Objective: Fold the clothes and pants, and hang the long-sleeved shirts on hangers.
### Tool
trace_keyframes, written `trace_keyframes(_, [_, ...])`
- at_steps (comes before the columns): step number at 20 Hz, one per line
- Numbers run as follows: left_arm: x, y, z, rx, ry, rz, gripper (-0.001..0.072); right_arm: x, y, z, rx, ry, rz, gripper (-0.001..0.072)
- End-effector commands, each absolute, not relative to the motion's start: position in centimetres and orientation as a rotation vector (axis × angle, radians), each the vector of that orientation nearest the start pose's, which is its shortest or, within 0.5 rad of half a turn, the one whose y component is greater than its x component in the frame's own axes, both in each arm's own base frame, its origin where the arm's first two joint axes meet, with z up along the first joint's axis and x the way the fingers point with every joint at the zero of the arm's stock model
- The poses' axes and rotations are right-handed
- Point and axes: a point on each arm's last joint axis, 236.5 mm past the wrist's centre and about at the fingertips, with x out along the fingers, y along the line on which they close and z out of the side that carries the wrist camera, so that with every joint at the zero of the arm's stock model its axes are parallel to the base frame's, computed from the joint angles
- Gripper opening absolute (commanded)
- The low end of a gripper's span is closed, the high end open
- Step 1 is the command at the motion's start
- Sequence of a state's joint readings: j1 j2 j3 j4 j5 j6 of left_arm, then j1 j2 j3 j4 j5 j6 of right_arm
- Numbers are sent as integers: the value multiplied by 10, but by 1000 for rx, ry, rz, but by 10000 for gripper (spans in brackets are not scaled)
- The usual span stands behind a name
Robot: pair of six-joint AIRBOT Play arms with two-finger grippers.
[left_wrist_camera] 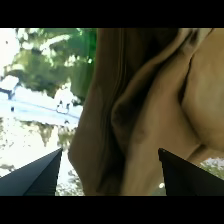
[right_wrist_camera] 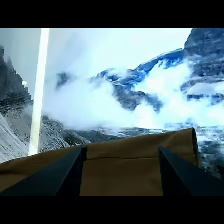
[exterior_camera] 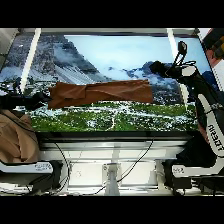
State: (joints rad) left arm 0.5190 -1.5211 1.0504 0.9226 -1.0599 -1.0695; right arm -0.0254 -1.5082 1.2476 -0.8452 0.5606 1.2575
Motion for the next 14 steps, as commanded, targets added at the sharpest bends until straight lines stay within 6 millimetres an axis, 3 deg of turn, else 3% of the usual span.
trace_keyframes(1, [391,80,-83,-594,1223,-132,718,538,70,40,448,737,205,506])
trace_keyframes(4, [400,70,-88,-688,1204,-150,719,538,70,40,448,738,205,506])
trace_keyframes(8, [400,73,-92,-659,1202,-170,719,538,70,40,449,738,206,501])
trace_keyframes(12, [399,71,-93,-657,1207,-180,718,538,70,40,449,738,206,501])
trace_keyframes(14, [390,60,-98,-666,1250,-230,718,538,70,40,449,738,206,501])
